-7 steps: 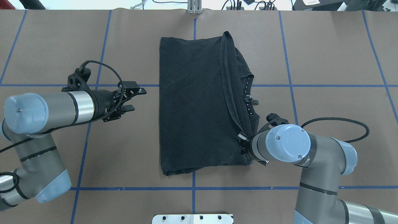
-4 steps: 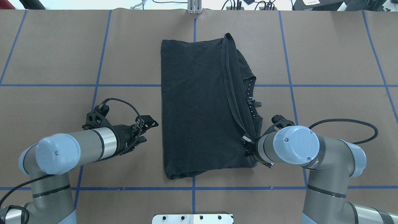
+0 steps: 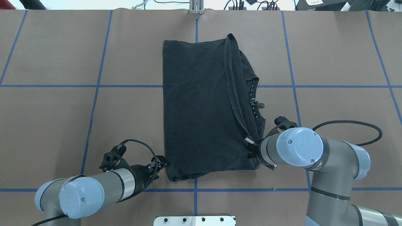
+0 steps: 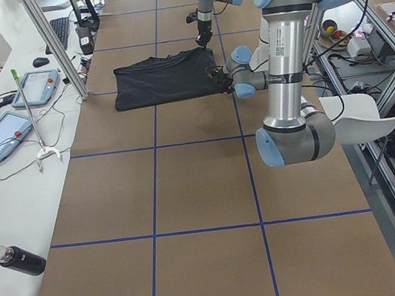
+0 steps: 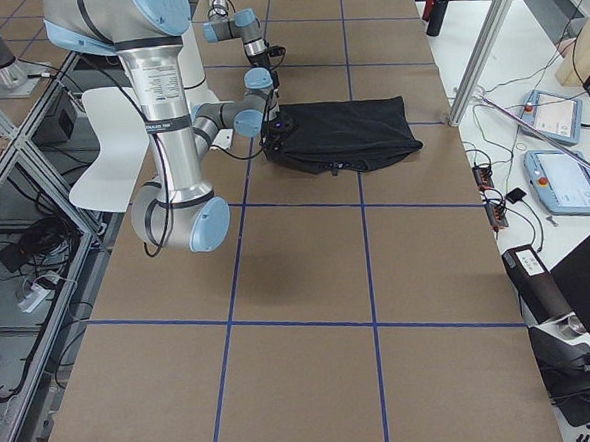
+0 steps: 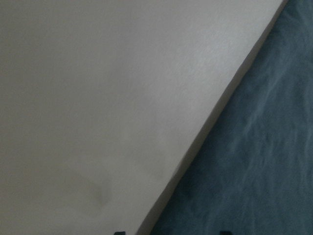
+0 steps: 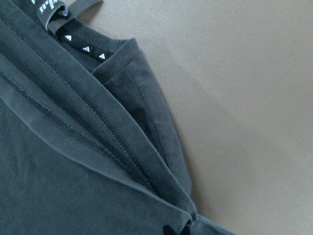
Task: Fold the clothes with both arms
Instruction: 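Lower the left gripper to the shirt's near corner and grasp it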
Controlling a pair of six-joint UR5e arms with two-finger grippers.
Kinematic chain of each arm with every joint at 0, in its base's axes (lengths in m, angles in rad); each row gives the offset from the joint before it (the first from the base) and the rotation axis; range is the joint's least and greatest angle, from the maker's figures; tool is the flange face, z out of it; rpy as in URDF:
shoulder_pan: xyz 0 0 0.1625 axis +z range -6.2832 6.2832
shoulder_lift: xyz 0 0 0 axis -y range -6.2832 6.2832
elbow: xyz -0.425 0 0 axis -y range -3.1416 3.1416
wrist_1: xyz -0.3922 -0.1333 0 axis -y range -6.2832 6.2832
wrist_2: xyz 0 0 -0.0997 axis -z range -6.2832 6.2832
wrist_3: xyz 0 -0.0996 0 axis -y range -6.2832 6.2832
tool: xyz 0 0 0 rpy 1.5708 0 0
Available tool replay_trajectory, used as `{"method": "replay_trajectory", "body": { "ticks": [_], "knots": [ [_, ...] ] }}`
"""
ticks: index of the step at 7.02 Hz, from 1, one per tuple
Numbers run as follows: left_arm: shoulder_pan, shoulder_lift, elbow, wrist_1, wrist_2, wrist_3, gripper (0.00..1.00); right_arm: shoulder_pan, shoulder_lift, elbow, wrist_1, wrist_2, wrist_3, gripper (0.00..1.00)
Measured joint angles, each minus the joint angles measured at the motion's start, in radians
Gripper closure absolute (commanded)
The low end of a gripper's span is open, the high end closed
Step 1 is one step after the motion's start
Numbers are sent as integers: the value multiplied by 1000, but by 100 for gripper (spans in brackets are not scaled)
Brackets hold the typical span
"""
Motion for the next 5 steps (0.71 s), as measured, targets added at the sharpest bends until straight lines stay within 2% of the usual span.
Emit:
{"method": "replay_trajectory", "body": {
  "ticks": [2, 4, 5],
  "knots": [
    [23, -17, 16, 1, 2, -3, 37, 0, 0, 0, 0, -1, 0, 100],
    [30, -34, 41, 1, 2, -3, 47, 0, 0, -1, 0, -1, 0, 100],
    [30, -43, 48, 1, 2, -3, 66, 0, 0, -1, 0, -1, 0, 100]
  ]
}}
